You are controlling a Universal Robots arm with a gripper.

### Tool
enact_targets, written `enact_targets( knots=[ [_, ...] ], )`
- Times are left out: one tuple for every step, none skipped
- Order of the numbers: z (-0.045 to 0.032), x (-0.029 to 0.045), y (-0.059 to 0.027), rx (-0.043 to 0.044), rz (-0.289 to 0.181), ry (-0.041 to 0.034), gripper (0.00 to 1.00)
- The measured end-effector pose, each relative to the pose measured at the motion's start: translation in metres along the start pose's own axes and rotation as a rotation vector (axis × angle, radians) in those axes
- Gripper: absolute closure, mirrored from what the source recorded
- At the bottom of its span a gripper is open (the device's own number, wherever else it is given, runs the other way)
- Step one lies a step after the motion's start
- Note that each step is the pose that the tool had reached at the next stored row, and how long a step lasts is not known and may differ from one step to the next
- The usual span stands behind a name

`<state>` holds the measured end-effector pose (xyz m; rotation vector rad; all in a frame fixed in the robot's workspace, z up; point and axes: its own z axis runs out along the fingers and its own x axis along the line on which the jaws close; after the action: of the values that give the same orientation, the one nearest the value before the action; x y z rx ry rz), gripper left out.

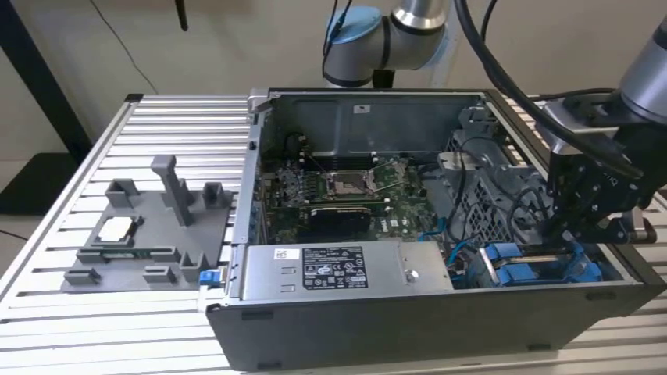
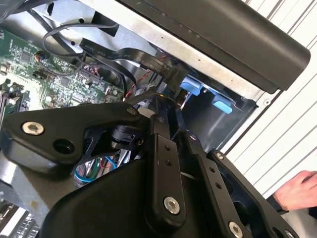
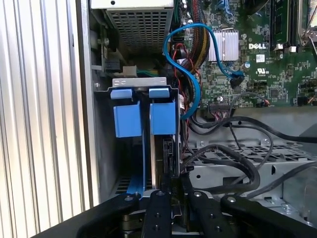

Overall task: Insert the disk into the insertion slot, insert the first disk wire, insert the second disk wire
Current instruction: 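Insert the first disk wire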

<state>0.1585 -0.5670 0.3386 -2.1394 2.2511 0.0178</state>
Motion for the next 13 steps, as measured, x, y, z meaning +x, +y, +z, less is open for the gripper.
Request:
enact_targets(
  knots=[
    [0.0005,0.0000,0.0000,0.0000,0.000,0.0001,0.81],
    [0.0013,0.0001,0.0000,0.0000,0.000,-0.0001,0.81],
    [0.0022,0.0001,0.0000,0.0000,0.000,0.0000,0.81],
    [0.0033,0.0001,0.0001,0.0000,0.000,0.0001,0.81],
    [0.0046,0.0002,0.0001,0.0001,0.000,0.0007,0.81],
    [0.0058,0.0002,0.0001,0.0002,0.000,0.0014,0.81],
    [0.0072,0.0003,0.0001,0.0001,0.000,0.0012,0.81],
    [0.0082,0.0003,0.0002,0.0001,0.000,0.0004,0.81],
    [0.0086,0.0003,0.0003,-0.0003,0.000,-0.0007,0.81],
    [0.0086,0.0004,0.0003,-0.0006,0.000,-0.0006,0.80],
    [0.0081,0.0003,0.0002,-0.0011,0.000,-0.0017,0.80],
    [0.0059,0.0002,0.0001,-0.0019,0.000,-0.0014,0.73],
    [0.0026,0.0002,0.0001,-0.0029,0.000,-0.0006,0.73]
  ],
)
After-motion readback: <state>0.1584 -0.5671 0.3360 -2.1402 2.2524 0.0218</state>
